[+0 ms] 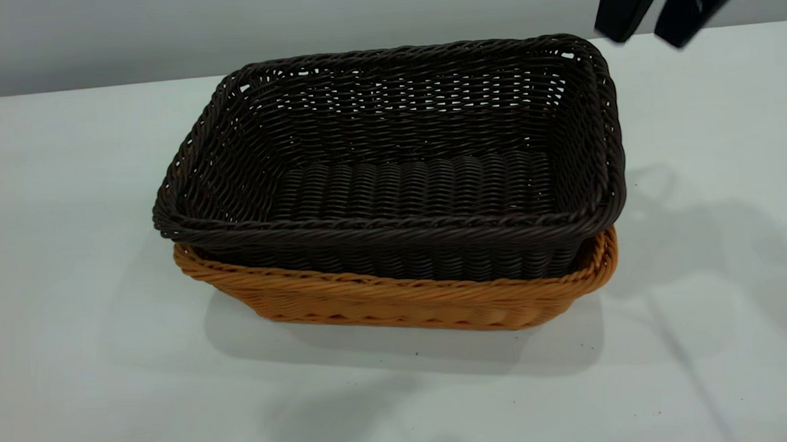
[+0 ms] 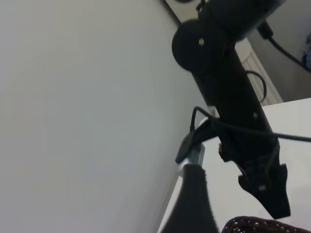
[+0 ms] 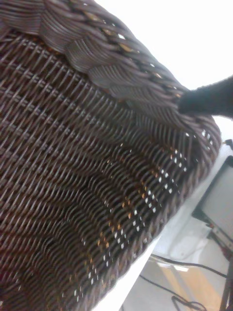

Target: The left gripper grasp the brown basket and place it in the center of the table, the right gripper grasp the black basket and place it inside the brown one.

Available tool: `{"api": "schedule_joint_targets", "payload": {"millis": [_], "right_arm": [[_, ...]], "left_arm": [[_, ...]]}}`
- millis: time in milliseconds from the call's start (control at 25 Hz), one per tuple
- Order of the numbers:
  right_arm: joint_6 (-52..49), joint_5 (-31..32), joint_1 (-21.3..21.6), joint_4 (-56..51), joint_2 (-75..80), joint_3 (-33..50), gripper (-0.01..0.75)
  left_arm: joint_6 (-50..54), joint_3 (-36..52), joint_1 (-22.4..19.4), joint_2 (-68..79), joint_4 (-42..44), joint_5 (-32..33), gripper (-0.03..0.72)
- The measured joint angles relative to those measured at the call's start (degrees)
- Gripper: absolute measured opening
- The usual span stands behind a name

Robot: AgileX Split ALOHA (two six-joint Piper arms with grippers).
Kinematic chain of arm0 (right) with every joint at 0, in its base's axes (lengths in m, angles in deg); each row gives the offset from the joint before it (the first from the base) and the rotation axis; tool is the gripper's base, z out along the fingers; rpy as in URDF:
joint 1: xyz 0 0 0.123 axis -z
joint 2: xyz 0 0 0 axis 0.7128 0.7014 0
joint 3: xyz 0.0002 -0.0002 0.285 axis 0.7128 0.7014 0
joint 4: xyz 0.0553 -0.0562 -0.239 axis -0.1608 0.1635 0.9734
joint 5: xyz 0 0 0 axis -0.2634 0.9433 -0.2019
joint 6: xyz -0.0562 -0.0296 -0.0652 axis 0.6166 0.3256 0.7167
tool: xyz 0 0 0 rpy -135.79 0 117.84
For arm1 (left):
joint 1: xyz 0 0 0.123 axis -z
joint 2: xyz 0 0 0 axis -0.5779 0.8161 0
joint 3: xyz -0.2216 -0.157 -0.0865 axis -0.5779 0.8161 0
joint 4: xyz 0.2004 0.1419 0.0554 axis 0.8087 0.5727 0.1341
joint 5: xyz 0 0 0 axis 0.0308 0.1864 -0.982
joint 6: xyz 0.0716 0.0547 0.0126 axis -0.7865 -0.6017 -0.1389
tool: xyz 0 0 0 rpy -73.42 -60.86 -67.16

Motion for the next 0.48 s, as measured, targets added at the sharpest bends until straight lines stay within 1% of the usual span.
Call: {"api": "schedule_joint_targets", "payload": {"millis": [120,160,240,320,400,440,480], "right_arm": [[0.0,0.0,0.0,-0.1,-2.5,0.1,0.305],[0.0,0.0,0.0,-0.1,-3.3,0.1,0.257],[-0.2,0.0,0.0,-0.1,-4.9,0.1,0.150],[-0.2,0.0,0.0,-0.1,-6.7,0.2,0.057],[0.3,0.0,0.0,-0.2,-8.6,0.2,0.016],[0.4,0.0,0.0,-0.2,-9.9,0.2,0.009],[0.7,0.0,0.0,-0.2,-10.9,0.2,0.005]], "left_arm": [[0.0,0.0,0.0,-1.5,0.1,1.0,0.457],[0.0,0.0,0.0,-2.1,0.1,1.1,0.424],[0.0,0.0,0.0,-3.2,0.2,2.3,0.349],[0.0,0.0,0.0,-4.1,0.2,4.3,0.247],[0.0,0.0,0.0,-5.0,0.2,6.8,0.142],[0.0,0.0,0.0,-5.6,0.3,8.1,0.085],[0.0,0.0,0.0,-6.2,0.4,9.8,0.047]]}}
